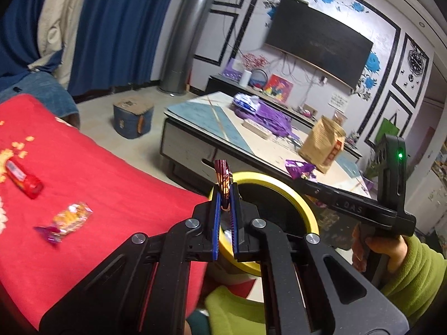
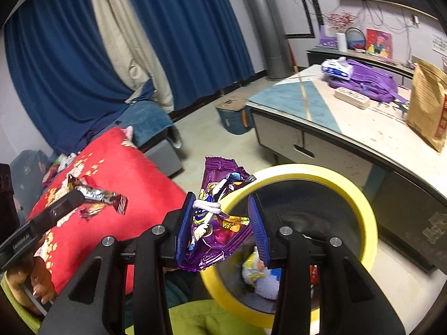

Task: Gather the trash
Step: 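Carry the purple and brown wrappers over the yellow bin, then open both grippers to drop the wrappers into the bin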

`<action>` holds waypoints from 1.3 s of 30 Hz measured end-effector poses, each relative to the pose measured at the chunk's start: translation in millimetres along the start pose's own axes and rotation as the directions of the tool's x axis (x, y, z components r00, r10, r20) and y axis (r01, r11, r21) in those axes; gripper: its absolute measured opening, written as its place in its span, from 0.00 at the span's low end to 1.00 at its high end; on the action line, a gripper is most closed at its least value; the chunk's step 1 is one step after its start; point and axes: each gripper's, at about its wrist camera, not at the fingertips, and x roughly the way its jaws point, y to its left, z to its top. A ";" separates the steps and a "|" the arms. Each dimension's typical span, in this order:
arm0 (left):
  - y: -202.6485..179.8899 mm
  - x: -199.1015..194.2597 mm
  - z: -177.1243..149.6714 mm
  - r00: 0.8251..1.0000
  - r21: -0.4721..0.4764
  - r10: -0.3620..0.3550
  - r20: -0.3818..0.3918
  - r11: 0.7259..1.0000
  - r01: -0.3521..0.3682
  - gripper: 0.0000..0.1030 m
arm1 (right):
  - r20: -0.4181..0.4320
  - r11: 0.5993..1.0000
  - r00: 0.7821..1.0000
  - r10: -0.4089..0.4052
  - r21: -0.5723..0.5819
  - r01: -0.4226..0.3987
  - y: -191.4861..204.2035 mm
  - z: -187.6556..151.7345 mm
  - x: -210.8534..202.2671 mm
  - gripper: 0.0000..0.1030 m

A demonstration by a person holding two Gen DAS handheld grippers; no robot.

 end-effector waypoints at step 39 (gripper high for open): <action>-29.4 100.8 -30.3 0.975 0.007 -0.108 -0.194 0.994 0.111 0.80 | -0.030 0.975 0.989 -0.144 0.167 0.147 -71.0 -10.6 6.8 0.64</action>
